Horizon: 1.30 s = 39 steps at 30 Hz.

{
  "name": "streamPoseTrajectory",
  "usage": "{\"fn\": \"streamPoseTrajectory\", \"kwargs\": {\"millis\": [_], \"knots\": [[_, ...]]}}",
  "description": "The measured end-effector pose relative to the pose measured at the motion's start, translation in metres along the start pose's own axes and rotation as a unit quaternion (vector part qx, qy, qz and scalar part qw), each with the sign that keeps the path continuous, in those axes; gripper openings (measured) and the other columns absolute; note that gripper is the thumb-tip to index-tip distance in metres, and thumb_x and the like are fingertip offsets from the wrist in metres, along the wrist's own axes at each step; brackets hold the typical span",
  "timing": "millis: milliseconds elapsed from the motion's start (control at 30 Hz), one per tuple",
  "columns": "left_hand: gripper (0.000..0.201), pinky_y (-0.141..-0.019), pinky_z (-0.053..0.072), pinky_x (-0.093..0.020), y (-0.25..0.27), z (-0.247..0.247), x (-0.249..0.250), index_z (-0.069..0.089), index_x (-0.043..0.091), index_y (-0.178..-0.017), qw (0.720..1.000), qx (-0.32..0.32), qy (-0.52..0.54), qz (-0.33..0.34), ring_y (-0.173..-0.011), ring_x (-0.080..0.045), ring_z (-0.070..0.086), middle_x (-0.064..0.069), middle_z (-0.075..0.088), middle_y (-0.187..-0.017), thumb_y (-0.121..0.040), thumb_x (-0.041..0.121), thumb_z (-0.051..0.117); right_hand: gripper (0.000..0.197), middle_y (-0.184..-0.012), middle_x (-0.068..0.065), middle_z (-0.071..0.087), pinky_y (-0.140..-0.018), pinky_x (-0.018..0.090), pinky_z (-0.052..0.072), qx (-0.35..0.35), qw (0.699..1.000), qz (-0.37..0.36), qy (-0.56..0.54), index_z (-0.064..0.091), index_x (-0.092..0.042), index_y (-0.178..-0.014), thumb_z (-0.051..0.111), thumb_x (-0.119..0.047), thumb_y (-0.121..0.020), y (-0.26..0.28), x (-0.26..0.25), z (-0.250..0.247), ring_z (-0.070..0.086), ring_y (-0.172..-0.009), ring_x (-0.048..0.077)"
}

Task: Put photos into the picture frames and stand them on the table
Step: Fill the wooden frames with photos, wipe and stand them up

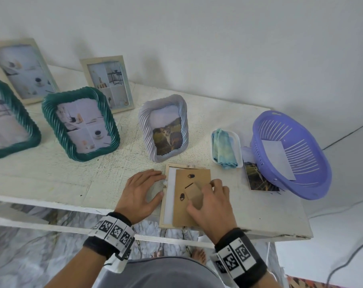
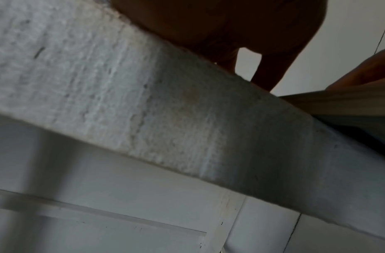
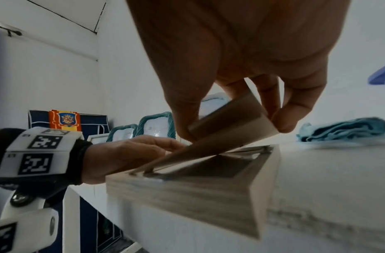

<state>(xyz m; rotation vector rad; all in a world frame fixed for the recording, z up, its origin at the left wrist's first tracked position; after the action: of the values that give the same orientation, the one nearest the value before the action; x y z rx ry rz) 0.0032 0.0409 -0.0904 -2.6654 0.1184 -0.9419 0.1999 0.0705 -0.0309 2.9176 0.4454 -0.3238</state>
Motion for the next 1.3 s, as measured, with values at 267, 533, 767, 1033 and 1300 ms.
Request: {"fn": "streamPoseTrajectory", "kwargs": {"millis": [267, 533, 767, 1033, 1300], "knots": [[0.044, -0.110, 0.026, -0.028, -0.001, 0.000, 0.001, 0.062, 0.029, -0.127, 1.000, 0.006, 0.002, 0.007, -0.131, -0.006, 0.043, 0.015, 0.056, -0.133, -0.088, 0.046, 0.053, 0.046, -0.100, 0.006, 0.052, -0.070, 0.031, 0.047, 0.042, 0.999, -0.031, 0.016, 0.066, -0.014, -0.105, 0.058, -0.051, -0.079, -0.005, -0.016, 0.017, 0.047, -0.087, 0.023], [0.044, -0.110, 0.025, -0.026, -0.001, 0.001, 0.000, 0.061, 0.028, -0.127, 1.000, 0.010, 0.001, 0.008, -0.131, -0.005, 0.043, 0.014, 0.057, -0.133, -0.087, 0.045, 0.052, 0.019, -0.116, -0.003, 0.046, -0.084, 0.028, 0.043, -0.014, 0.988, -0.044, -0.146, 0.060, -0.024, -0.110, 0.053, -0.025, -0.093, -0.017, 0.038, 0.009, 0.051, -0.101, 0.016], [0.044, -0.109, 0.025, -0.027, -0.001, 0.002, -0.001, 0.061, 0.029, -0.127, 1.000, 0.005, -0.001, 0.006, -0.131, -0.006, 0.043, 0.015, 0.057, -0.133, -0.087, 0.046, 0.052, 0.015, -0.090, -0.007, 0.060, -0.073, 0.020, 0.046, -0.077, 0.966, -0.106, -0.222, 0.059, -0.033, -0.091, 0.067, -0.021, -0.087, -0.036, 0.056, 0.015, 0.057, -0.080, 0.005], [0.044, -0.109, 0.030, -0.034, 0.000, 0.002, -0.002, 0.061, 0.028, -0.127, 1.000, 0.003, -0.004, 0.007, -0.132, -0.009, 0.044, 0.012, 0.056, -0.134, -0.087, 0.045, 0.051, 0.014, -0.082, -0.004, 0.063, -0.072, 0.021, 0.044, -0.208, 0.947, -0.128, -0.208, 0.056, -0.027, -0.090, 0.070, -0.026, -0.086, -0.055, 0.055, 0.020, 0.058, -0.078, 0.013], [0.045, -0.108, 0.027, -0.031, 0.001, 0.004, -0.001, 0.061, 0.027, -0.127, 1.000, -0.010, -0.011, 0.004, -0.132, -0.011, 0.044, 0.010, 0.056, -0.135, -0.088, 0.045, 0.049, 0.033, -0.069, -0.004, 0.047, -0.063, 0.030, 0.040, -0.157, 0.957, -0.192, -0.153, 0.040, -0.019, -0.071, 0.062, -0.035, -0.091, -0.060, 0.046, 0.026, 0.038, -0.062, 0.008]]}}
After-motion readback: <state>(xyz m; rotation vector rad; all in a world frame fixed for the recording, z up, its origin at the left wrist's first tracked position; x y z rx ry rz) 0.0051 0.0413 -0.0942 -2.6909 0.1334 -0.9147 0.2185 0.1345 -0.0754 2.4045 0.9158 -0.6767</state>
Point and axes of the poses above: each hand's wrist, its own y-axis away from the middle knuckle, its own z-axis out of the palm, x = y × z, the point moved 8 cm from there along -y, towards the middle knuckle
